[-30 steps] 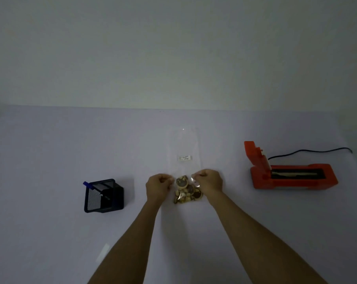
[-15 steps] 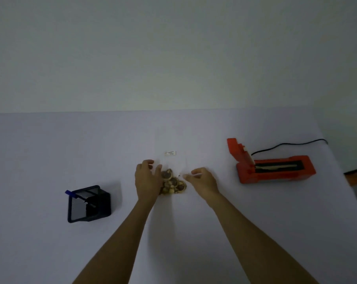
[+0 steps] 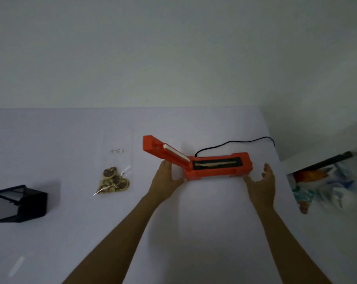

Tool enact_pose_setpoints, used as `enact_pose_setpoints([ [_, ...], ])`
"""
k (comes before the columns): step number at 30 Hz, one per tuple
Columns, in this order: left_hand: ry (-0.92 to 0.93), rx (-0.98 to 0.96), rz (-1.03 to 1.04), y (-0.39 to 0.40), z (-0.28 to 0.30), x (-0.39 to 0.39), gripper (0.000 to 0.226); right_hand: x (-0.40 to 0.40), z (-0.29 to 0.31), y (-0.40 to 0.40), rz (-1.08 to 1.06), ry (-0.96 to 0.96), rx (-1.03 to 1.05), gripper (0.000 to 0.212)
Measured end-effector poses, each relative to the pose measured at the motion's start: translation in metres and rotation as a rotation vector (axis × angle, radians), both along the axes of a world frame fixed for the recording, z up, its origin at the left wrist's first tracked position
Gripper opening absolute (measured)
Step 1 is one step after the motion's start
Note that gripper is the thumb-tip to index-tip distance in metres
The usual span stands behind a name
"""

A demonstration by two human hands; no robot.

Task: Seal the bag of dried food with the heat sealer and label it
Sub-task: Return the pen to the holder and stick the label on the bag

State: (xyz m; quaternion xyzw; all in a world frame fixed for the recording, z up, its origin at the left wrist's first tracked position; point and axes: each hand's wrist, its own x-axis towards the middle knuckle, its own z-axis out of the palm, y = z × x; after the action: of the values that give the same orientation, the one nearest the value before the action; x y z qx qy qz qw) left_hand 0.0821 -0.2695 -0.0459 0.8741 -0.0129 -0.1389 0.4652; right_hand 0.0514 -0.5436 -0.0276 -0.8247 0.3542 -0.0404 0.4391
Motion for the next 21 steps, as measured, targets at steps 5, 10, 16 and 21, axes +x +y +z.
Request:
enact_pose_setpoints([
  [5, 0.060, -0.122, 0.092, -0.038, -0.007, -0.001, 0.058, 0.012, -0.029, -0.024, 0.211, 0.006, 0.140, 0.050],
  [10, 0.085, -0.090, 0.214, -0.046, -0.015, 0.001, 0.054, 0.013, -0.042, -0.030, 0.243, -0.100, 0.098, 0.041],
  [16, 0.067, -0.071, 0.254, -0.049, -0.007, 0.029, 0.051, 0.049, -0.043, -0.028, 0.276, -0.115, 0.094, 0.033],
  [21, 0.059, -0.045, 0.254, -0.044, -0.004, 0.066, 0.051, 0.085, -0.047, -0.024, 0.292, -0.142, 0.084, 0.033],
])
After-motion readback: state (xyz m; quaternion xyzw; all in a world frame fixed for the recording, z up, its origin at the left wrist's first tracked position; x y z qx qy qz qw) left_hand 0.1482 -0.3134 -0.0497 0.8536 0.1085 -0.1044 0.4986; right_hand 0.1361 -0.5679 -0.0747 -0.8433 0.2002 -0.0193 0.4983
